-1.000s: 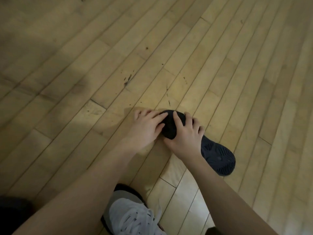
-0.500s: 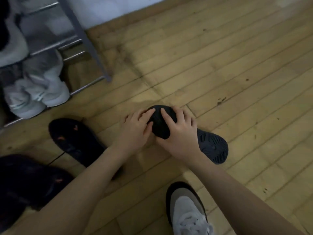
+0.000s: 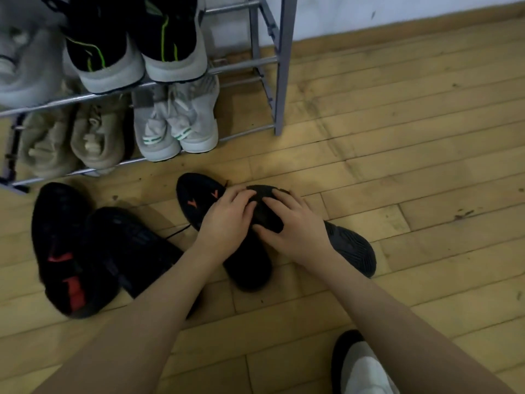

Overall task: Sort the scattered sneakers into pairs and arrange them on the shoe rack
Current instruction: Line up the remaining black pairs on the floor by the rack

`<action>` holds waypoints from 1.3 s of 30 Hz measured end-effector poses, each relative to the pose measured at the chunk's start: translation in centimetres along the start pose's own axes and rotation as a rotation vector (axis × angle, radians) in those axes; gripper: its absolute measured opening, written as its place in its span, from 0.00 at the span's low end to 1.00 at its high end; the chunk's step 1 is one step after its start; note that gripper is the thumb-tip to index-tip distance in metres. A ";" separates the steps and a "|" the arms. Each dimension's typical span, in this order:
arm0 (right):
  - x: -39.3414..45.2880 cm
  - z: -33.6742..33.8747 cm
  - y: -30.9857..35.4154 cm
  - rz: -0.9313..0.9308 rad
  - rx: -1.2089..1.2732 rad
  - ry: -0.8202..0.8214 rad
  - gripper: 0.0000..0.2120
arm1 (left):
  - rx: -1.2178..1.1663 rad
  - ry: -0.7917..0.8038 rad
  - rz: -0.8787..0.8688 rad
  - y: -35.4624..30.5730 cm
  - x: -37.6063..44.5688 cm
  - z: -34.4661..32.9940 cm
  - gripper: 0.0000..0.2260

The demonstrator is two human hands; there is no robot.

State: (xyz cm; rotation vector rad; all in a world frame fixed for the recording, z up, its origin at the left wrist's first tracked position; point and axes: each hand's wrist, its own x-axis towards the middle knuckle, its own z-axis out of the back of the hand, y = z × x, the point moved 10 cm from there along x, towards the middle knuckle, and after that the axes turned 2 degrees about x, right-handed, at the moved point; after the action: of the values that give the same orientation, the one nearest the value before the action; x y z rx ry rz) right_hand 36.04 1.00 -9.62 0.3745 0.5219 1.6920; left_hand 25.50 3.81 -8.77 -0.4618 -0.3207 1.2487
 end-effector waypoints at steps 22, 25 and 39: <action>-0.5 5.5 -10.9 -0.124 -0.446 0.032 0.39 | 0.208 0.027 0.128 -4.6 6.7 -5.9 0.25; -0.1 4.7 -12.3 -0.136 -0.479 0.155 0.42 | 0.121 0.091 0.256 -3.7 5.9 -7.7 0.26; -3.3 1.5 -10.9 -0.170 -0.430 0.117 0.39 | -0.089 0.159 0.012 -3.5 5.2 -9.3 0.24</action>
State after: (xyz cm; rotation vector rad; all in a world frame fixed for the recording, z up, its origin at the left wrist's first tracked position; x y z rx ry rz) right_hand 46.54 -0.59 -14.07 -0.0788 0.2544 1.6138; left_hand 34.29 6.49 -15.15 -0.6363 -0.2391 1.2049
